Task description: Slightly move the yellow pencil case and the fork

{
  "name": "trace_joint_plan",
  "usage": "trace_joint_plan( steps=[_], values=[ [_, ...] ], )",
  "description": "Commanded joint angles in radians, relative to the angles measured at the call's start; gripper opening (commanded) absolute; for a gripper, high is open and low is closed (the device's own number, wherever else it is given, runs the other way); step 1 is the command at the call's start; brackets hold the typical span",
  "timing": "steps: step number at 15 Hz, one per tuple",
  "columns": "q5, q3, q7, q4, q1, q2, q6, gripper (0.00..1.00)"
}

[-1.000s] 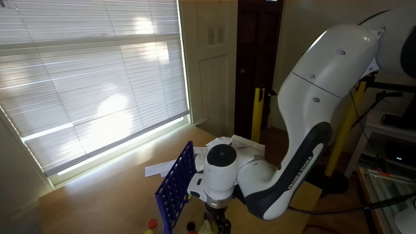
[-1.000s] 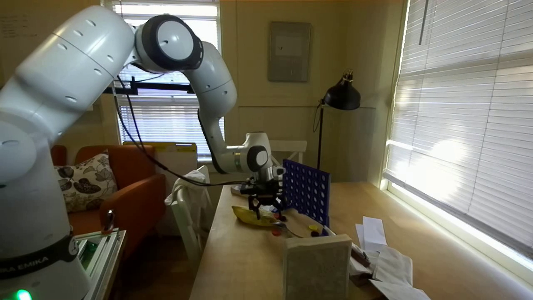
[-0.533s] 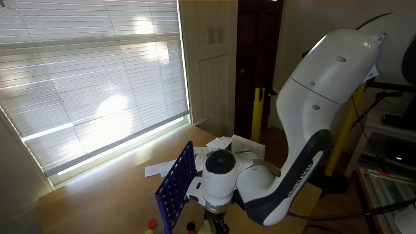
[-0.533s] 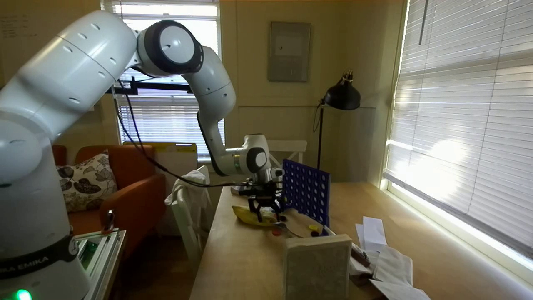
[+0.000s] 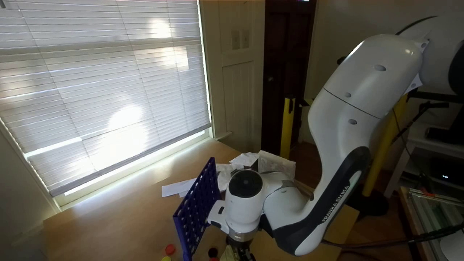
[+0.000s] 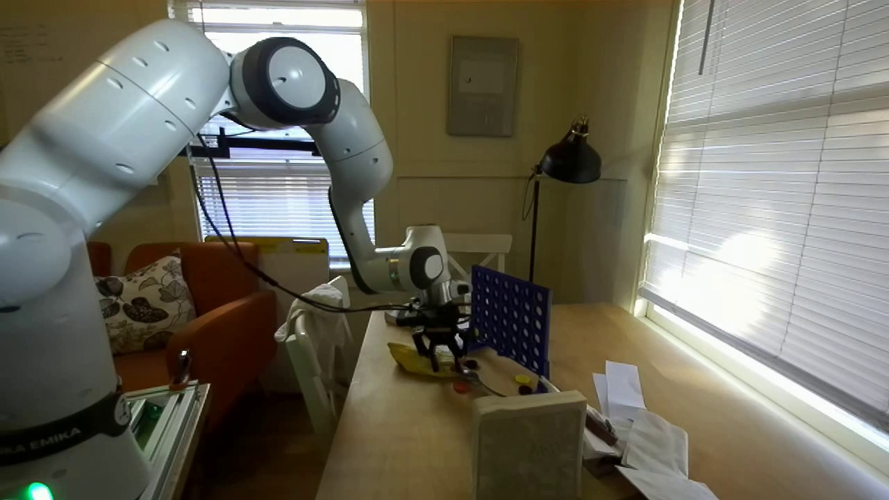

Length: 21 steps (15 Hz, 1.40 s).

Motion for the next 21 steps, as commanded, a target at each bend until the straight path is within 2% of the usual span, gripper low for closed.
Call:
trace_joint_plan(
  steps=[1, 4, 8, 13, 16, 21],
  values=[
    [0.002, 0.007, 0.004, 0.042, 0.004, 0.038, -0.016, 0.27],
    [0.003, 0.009, 0.004, 0.047, 0.005, 0.043, -0.018, 0.20],
    [0.003, 0.008, 0.003, 0.051, 0.005, 0.046, -0.023, 0.00],
    [-0.024, -0.005, -0.006, 0.026, 0.021, 0.020, -0.028, 0.00],
    [-0.055, 0.019, -0.081, -0.012, 0.007, -0.011, 0.001, 0.00],
    [-0.192, 0.005, -0.140, -0.091, 0.044, -0.093, 0.067, 0.00]
  ],
)
